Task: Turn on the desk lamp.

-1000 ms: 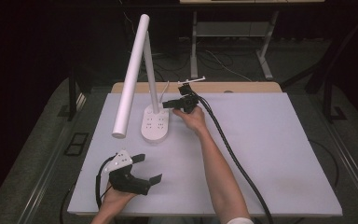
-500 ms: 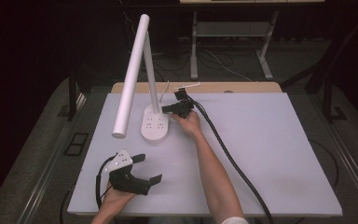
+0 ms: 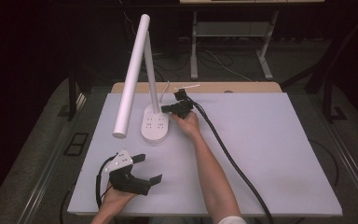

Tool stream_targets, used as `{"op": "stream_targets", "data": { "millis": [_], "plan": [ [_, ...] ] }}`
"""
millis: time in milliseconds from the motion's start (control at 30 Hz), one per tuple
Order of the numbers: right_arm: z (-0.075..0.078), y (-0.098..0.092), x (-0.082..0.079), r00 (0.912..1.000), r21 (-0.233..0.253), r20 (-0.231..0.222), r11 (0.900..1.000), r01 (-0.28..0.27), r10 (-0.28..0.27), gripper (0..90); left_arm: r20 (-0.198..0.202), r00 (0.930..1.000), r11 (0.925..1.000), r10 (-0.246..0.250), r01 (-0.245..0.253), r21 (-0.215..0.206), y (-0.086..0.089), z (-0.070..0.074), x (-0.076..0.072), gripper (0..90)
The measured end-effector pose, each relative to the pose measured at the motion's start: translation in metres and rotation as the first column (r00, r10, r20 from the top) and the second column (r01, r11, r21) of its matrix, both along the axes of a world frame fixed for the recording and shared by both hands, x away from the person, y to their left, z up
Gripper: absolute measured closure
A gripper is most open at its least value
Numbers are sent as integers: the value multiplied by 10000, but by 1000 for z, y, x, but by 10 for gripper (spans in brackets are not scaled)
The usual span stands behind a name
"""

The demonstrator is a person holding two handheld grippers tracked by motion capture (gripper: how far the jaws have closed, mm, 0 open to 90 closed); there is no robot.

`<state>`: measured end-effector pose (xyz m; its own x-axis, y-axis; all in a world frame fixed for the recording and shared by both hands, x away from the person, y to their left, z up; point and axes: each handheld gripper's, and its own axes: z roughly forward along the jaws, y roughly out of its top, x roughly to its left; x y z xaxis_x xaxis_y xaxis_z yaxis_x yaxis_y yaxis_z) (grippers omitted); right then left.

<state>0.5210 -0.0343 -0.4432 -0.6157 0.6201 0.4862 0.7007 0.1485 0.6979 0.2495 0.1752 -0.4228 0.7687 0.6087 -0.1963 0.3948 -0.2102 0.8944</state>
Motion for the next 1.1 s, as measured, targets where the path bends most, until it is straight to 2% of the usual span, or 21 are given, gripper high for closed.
{"op": "stream_targets", "data": {
  "millis": [100, 600, 700, 733, 1100],
  "plan": [
    [0, 2, -1, 9997, -225, 238, 9997, -60, 65, 900, 14, 10000, 10000, 29, -29, -13, 0, 0, 0, 0],
    [5, 1, -4, 9995, -518, 288, 9985, 162, -147, 897, 38, 10000, 10000, -17, 17, 5, 0, 0, 1, 0],
    [10, -2, -5, 9995, -499, 310, 9987, 55, -40, 897, 30, 10000, 10000, 20, -20, -11, 0, 0, 1, 0],
    [14, -4, -6, 9989, -631, 462, 9980, -88, 117, 897, 29, 10000, 10000, 36, -36, -28, 0, 0, 1, 0],
    [40, -16, -14, 9944, -1163, 789, 9913, -611, 706, 897, 27, 10000, 10000, 11, -11, 16, 0, 0, 1, 0]
  ]
}}
